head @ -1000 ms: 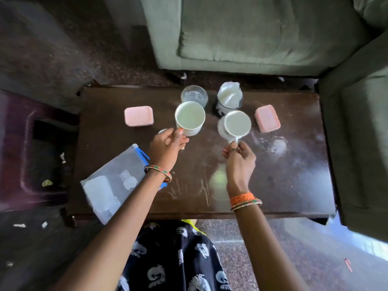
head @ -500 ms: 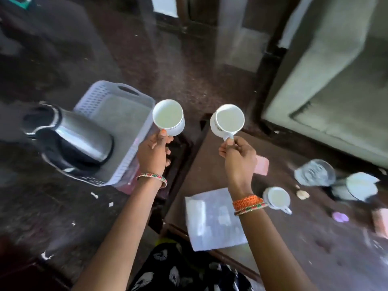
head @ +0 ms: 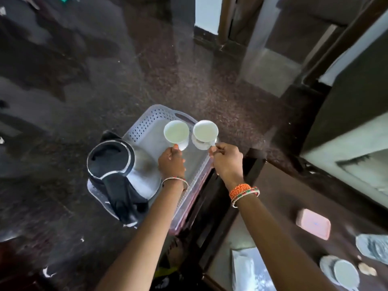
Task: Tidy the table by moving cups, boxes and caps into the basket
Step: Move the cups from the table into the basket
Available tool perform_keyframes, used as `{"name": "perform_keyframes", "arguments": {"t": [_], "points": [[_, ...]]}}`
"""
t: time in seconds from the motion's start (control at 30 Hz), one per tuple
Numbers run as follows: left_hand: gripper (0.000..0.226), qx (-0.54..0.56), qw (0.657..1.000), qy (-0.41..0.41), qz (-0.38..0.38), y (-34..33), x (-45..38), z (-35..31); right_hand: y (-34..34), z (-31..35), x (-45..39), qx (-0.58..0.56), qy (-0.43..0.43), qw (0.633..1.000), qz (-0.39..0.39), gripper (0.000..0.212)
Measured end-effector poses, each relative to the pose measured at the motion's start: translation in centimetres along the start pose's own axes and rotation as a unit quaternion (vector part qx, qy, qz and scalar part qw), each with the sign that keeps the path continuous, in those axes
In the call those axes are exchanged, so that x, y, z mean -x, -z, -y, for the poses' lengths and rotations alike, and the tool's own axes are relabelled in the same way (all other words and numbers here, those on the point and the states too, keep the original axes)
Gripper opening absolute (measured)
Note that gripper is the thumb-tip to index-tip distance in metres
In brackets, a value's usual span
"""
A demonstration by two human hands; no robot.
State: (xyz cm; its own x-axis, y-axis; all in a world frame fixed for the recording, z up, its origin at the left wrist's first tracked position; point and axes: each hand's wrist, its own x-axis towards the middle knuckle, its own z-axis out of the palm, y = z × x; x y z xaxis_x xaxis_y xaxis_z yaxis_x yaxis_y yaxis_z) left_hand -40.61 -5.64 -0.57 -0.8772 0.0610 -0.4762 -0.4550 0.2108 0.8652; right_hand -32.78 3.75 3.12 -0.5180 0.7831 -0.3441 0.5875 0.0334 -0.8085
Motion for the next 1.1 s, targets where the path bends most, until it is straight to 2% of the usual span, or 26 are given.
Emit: {"name": "perform_keyframes", "arguments": {"t": [0.13, 0.23, 0.37, 0.57, 0.67, 0.8, 0.9, 0.97, 1.03, 1.1], "points": [[0.034, -0.058, 0.997, -0.042, -0.025, -0.3, -3.2, 1.6, -2.7, 0.4, -2.2, 0.068, 0.010, 0.997, 0.021, 0.019], [0.032, -0.063, 0.997, -0.030, -0.038, -0.9, -3.9, 2.1, -3.7, 0.1, -3.1, 0.114, -0.001, 0.993, 0.018, 0.016], [0.029, -0.098, 0.990, -0.028, -0.095, -1.5, -5.3, 2.0, -4.8, 0.0, -3.8, 0.166, 0.003, 0.986, 0.030, 0.019], [0.026, -0.049, 0.985, -0.006, -0.164, -2.0, -6.9, 1.9, -5.0, -0.5, -3.8, 0.252, 0.015, 0.967, 0.030, 0.017], [0.024, -0.018, 0.981, 0.008, -0.193, -2.1, -7.9, 1.6, -5.1, -0.7, -3.5, 0.335, 0.037, 0.941, 0.039, 0.015], [0.025, 0.040, 0.976, 0.008, -0.214, -2.0, -9.2, 1.2, -5.7, -0.7, -3.8, 0.415, 0.121, 0.901, 0.042, 0.049], [0.029, 0.096, 0.975, 0.016, -0.202, -1.9, -10.0, 0.8, -6.3, -0.3, -4.4, 0.477, 0.209, 0.848, 0.092, 0.077], [0.032, 0.134, 0.972, 0.031, -0.189, -1.9, -10.1, 0.6, -6.5, -0.1, -5.1, 0.486, 0.225, 0.836, 0.119, 0.065], [0.037, 0.172, 0.969, 0.052, -0.168, -2.0, -9.9, 0.5, -6.8, 0.2, -5.8, 0.433, 0.210, 0.867, 0.128, 0.036], [0.039, 0.198, 0.968, 0.072, -0.140, -2.1, -9.5, 0.4, -7.5, 0.5, -6.1, 0.395, 0.204, 0.887, 0.121, 0.025]]}}
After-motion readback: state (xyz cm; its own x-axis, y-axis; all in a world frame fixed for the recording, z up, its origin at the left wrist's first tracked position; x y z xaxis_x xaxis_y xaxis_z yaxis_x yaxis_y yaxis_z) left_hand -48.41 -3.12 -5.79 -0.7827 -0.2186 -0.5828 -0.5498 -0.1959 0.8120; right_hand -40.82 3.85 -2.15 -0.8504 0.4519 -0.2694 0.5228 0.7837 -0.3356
